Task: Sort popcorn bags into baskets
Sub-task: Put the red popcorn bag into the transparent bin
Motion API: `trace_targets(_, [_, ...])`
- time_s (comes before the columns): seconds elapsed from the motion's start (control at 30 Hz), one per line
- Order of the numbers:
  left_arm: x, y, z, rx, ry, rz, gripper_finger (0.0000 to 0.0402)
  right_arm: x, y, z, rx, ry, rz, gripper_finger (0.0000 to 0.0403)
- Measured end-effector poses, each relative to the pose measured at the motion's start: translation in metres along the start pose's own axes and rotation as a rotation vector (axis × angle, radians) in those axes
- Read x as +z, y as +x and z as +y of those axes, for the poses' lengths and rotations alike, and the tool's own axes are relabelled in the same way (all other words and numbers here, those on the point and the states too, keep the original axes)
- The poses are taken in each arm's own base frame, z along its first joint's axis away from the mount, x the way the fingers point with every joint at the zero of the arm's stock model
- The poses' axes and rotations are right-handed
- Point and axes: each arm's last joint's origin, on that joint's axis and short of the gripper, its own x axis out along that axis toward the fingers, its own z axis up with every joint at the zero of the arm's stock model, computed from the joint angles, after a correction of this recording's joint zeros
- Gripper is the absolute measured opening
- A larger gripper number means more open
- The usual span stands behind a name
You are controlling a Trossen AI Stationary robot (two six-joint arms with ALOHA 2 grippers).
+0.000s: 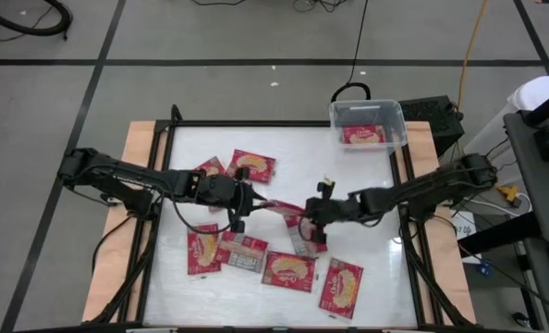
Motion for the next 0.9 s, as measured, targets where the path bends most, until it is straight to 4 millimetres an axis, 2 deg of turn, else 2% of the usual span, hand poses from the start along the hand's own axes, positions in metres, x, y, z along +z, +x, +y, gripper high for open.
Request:
trace_targets(0.2, [0.007,0.0,0.006,0.142,-0.051,-0.062,0.0217,-0.005,-0.014,-0.032,-0.013,0.037,0.139,0.0009])
trace_targets(0.4, [0.017,0.012,0.014,0.184,-0.05,-0.197,0.027,-0.012,-0.009,-0.046,-0.006,0.052,0.241,0.0008])
trace_targets(0.6, [-0.001,0.053,0.028,0.108,-0.115,-0.177,0.028,-0.015,-0.001,-0.046,0.008,0.037,0.273,0.0011])
trace_targets(0.73, [-0.012,0.075,0.031,0.052,-0.109,-0.167,0.0277,-0.014,-0.002,-0.046,0.008,0.037,0.268,0.0012])
trace_targets(0.8, [-0.021,0.085,0.031,0.023,-0.089,-0.138,0.0265,-0.014,-0.002,-0.046,0.01,0.028,0.26,0.0012])
trace_targets(0.9, [-0.029,0.098,0.034,-0.033,-0.072,-0.145,0.0226,-0.012,-0.002,-0.046,0.015,0.01,0.244,0.0012])
